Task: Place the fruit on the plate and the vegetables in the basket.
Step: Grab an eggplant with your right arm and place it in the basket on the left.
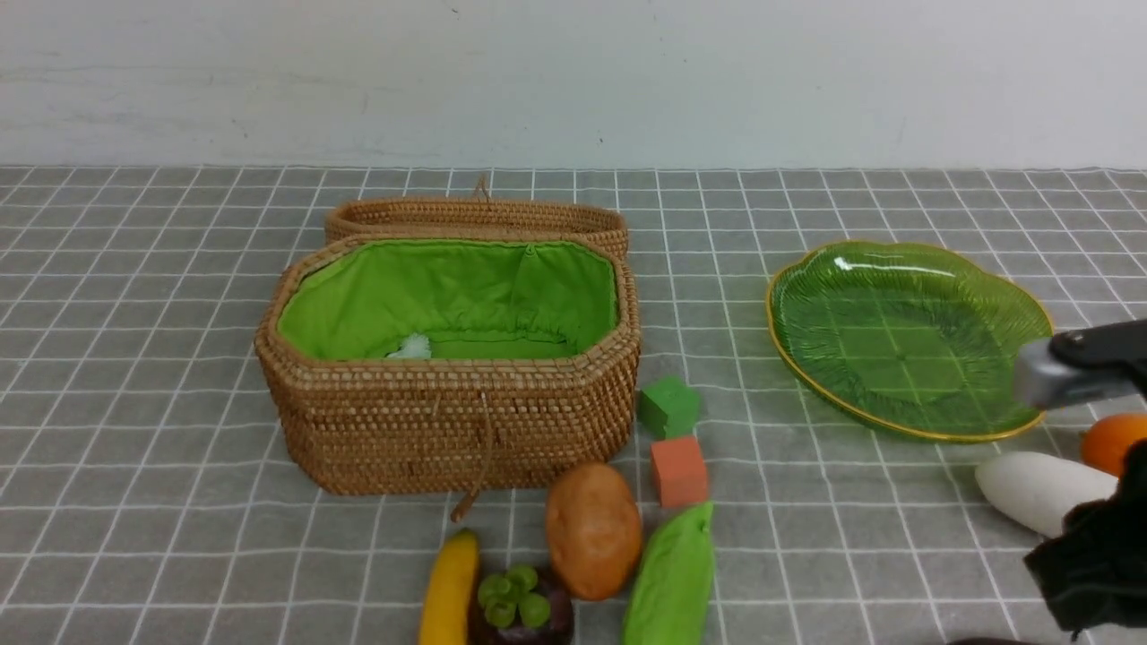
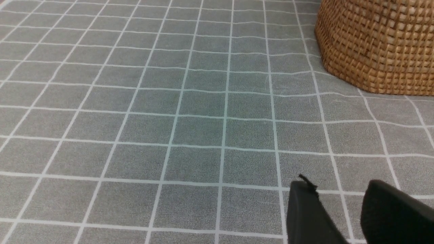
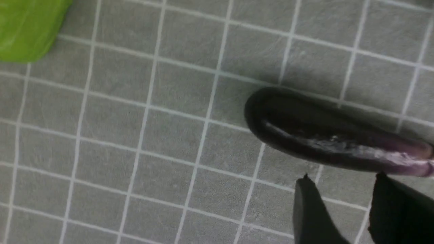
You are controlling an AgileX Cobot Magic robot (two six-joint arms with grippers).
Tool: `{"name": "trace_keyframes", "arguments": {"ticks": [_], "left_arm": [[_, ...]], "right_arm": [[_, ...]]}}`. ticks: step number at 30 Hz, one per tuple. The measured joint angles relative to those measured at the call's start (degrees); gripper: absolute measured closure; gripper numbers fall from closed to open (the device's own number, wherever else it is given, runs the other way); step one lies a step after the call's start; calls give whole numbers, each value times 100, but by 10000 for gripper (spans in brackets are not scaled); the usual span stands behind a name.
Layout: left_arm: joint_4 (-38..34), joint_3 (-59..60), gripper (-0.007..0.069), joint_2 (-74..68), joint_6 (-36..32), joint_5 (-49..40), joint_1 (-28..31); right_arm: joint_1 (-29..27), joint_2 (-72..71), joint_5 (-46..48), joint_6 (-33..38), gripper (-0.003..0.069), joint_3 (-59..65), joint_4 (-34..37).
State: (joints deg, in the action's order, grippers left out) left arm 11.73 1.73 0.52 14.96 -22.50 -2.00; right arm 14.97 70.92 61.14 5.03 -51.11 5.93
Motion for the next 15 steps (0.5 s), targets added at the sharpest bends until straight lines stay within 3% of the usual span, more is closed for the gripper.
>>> {"name": "trace_keyframes", "arguments": {"ticks": [5,11,15], "left_arm": [[0,0,386,0,0,0,0],[0,0,386,0,0,0,0],[0,0,386,0,0,0,0]], "right_arm": [[411,337,-84,779,247,-2,-186],[648,450,-1010,2142,25,905,-1772],[648,494,-2002,2659,-19,1620,-2345]]}}
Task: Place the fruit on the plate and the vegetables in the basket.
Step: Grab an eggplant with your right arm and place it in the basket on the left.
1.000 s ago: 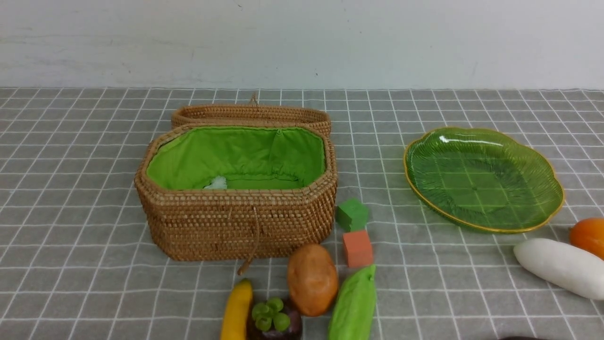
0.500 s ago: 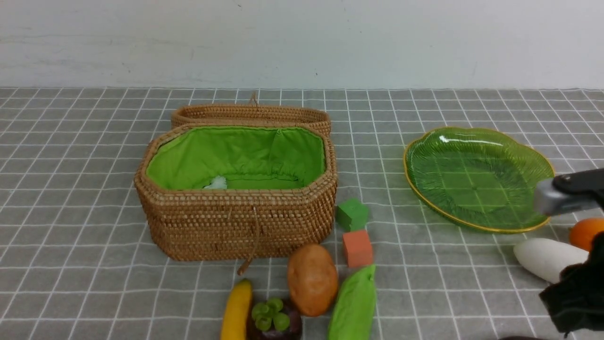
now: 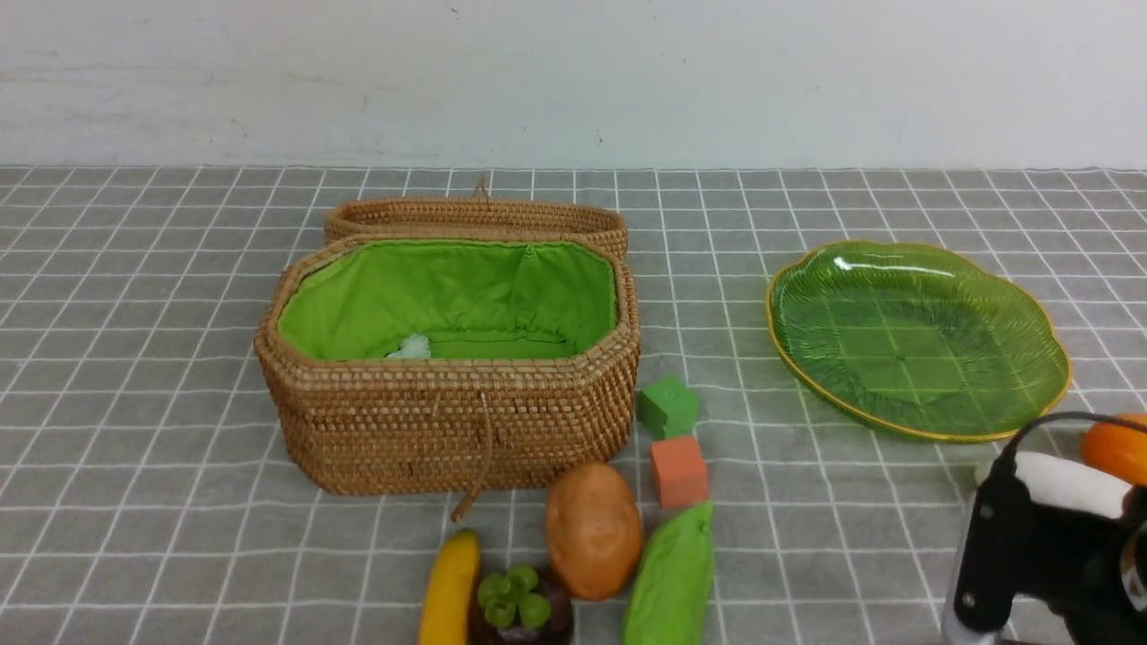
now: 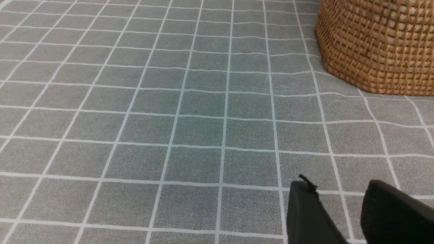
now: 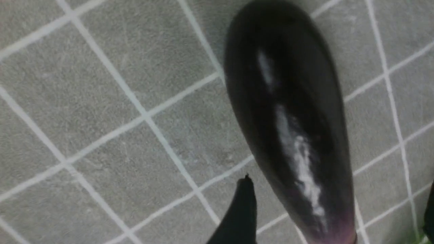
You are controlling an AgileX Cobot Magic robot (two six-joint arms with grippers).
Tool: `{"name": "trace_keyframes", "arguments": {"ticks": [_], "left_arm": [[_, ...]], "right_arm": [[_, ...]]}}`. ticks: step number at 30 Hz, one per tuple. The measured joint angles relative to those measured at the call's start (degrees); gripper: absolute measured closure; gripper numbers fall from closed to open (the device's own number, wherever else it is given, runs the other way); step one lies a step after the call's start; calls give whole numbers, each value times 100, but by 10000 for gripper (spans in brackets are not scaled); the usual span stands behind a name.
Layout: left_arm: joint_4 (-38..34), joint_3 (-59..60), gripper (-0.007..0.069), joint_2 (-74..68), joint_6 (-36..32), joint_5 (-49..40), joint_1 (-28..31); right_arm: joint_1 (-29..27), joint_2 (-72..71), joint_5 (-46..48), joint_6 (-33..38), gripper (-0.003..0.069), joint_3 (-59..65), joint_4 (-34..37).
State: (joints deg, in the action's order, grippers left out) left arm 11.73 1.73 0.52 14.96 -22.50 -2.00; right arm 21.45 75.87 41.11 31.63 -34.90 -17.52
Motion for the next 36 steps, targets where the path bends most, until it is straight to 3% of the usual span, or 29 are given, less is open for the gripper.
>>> {"name": "trace_keyframes", "arguments": {"ticks": [2,6,9,10,17,22,26,27,30,33,34,36], "left_arm": [[0,0,386,0,0,0,0],[0,0,386,0,0,0,0],[0,0,386,0,0,0,0],[0,0,386,0,0,0,0],[0,0,386,0,0,0,0],[0,0,386,0,0,0,0],[0,0,386,0,0,0,0],[0,0,386,0,0,0,0],[0,0,386,0,0,0,0],[0,0,384,0,0,0,0],[0,0,384,0,0,0,0],[0,0,384,0,0,0,0]], "right_arm": [[0,56,-356,19,-15,140,-14],[0,410,-1122,-249,62,352,55],[11,764,-1247,-415,216,262,157],[20,838,-1131,-410,232,182,178],[24,984,56,-49,226,-671,579],[24,984,1161,503,226,-2511,2400],[24,1012,1214,696,226,-3717,3697],[31,1064,1107,800,226,-4200,4355],[87,1287,717,1140,226,-5078,5413],[321,1687,44,1850,226,-5666,6652],[321,1715,-4,1977,226,-5694,6652],[547,1995,-555,2725,226,-5882,7437]]}}
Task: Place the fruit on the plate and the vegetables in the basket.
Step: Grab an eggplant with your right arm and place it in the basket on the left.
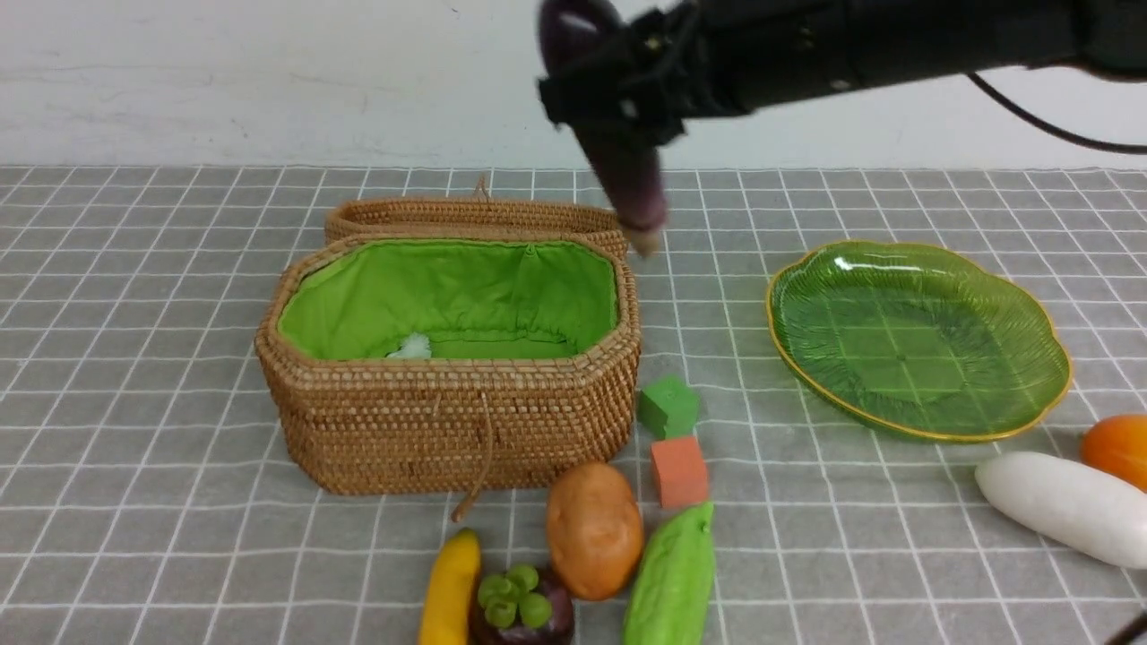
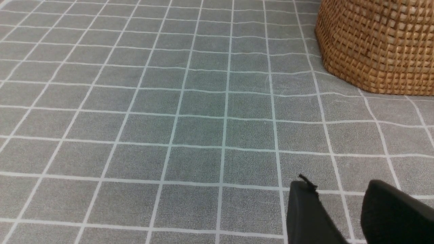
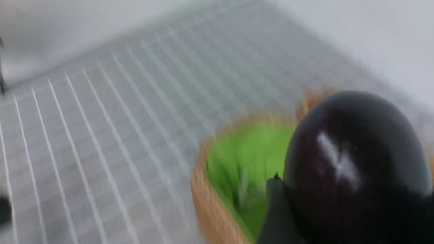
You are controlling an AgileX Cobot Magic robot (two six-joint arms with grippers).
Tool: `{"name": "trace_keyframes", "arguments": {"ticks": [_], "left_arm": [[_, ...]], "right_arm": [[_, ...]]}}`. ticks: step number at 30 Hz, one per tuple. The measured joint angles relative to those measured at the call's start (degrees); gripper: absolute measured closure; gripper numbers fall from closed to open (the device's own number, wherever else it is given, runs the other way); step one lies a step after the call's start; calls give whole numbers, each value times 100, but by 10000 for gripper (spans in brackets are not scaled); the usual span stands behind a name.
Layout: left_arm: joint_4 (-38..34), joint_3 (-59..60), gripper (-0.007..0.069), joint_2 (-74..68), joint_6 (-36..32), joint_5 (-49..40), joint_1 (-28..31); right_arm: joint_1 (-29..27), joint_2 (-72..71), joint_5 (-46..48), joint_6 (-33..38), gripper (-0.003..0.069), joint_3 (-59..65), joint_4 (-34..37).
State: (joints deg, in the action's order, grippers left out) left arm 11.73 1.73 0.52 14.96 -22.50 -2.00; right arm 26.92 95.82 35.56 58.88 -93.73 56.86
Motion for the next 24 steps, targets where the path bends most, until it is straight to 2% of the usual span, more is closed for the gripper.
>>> {"name": "trace_keyframes", "arguments": {"ticks": [1,3,4,5,6,7,9,14,20,22,24], "left_arm": [[0,0,384,0,0,0,0],[0,0,384,0,0,0,0],[0,0,384,0,0,0,0],[0,0,384,0,0,0,0],[0,0,384,0,0,0,0],[0,0,384,0,0,0,0],[0,0,384,0,0,0,0],[0,0,385,0,0,0,0],[0,0,385,0,0,0,0],[0,0,385,0,0,0,0],[0,0,385,0,0,0,0]], "right_arm": [[189,206,-487,704,227,-46,590],[393,540,-1025,1580,227,-65,1269],[425,610,-1121,1662,227,-65,1400],[534,933,-1469,2342,227,-70,1964],[563,1074,-1574,2657,227,-70,2195],[569,1108,-1598,2657,227,-70,2249],[575,1567,-1850,3240,228,-70,2993],[575,1856,-2058,3339,228,-70,3661],[575,1947,-2207,3365,228,-56,3827],[575,1949,-2295,3365,212,-28,3828],[575,1949,-2347,3365,166,-12,3828]]}}
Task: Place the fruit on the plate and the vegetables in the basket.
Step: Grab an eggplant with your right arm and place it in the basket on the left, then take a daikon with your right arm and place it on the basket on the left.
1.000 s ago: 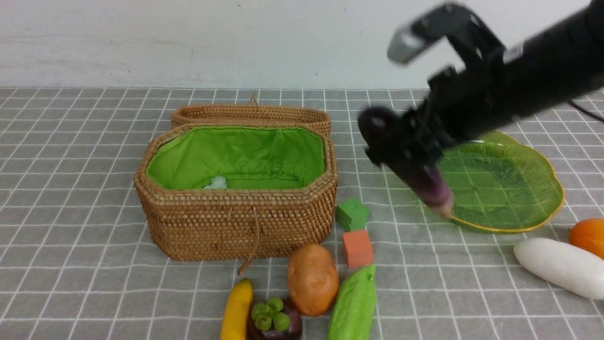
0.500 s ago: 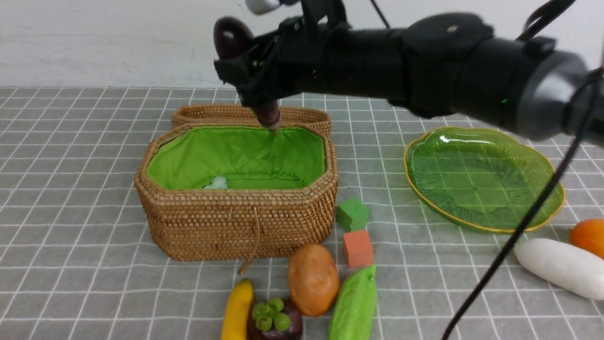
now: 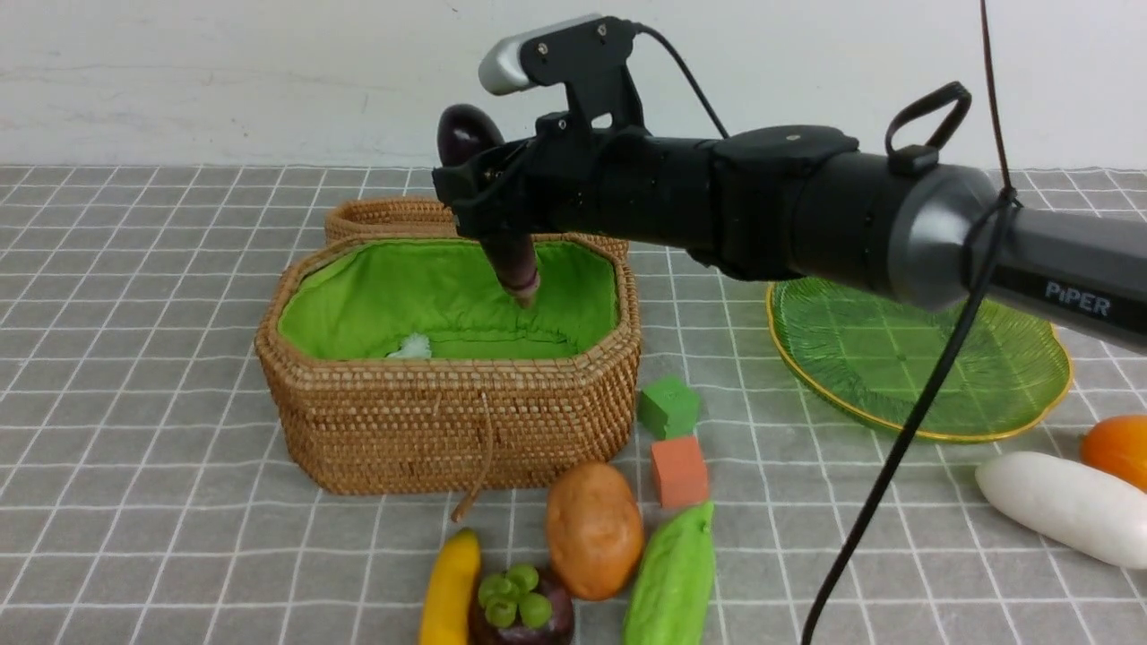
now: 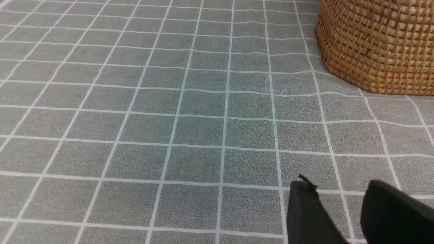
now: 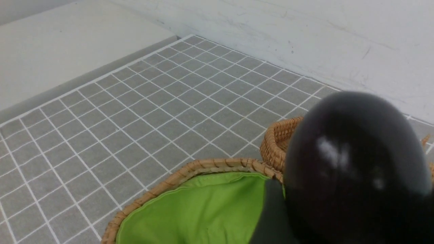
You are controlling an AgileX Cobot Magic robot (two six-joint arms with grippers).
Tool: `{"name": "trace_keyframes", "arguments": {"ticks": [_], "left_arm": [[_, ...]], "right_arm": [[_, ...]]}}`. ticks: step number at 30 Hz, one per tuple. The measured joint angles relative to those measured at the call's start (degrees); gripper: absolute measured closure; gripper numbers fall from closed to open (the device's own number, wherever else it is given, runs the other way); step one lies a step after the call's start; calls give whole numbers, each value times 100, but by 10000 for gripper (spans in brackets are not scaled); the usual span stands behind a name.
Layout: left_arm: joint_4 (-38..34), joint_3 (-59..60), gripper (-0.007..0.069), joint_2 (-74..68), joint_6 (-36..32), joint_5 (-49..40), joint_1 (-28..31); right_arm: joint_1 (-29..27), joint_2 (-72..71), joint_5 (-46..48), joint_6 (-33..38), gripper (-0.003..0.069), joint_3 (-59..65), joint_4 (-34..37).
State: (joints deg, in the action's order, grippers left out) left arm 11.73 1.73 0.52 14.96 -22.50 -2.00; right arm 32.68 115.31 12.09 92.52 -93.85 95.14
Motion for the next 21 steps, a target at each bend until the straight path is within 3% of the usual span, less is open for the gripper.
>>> {"name": "trace_keyframes", "arguments": {"ticks": [7,13,21], "left_arm": [[0,0,385,0,0,0,0],[0,0,385,0,0,0,0],[0,0,385,0,0,0,0]], "right_arm": [[0,-104,114,6,36,7,0],[0,-446,104,12,59,9,-483],[-337,-1357,83,-219,155,439,-2269]]}}
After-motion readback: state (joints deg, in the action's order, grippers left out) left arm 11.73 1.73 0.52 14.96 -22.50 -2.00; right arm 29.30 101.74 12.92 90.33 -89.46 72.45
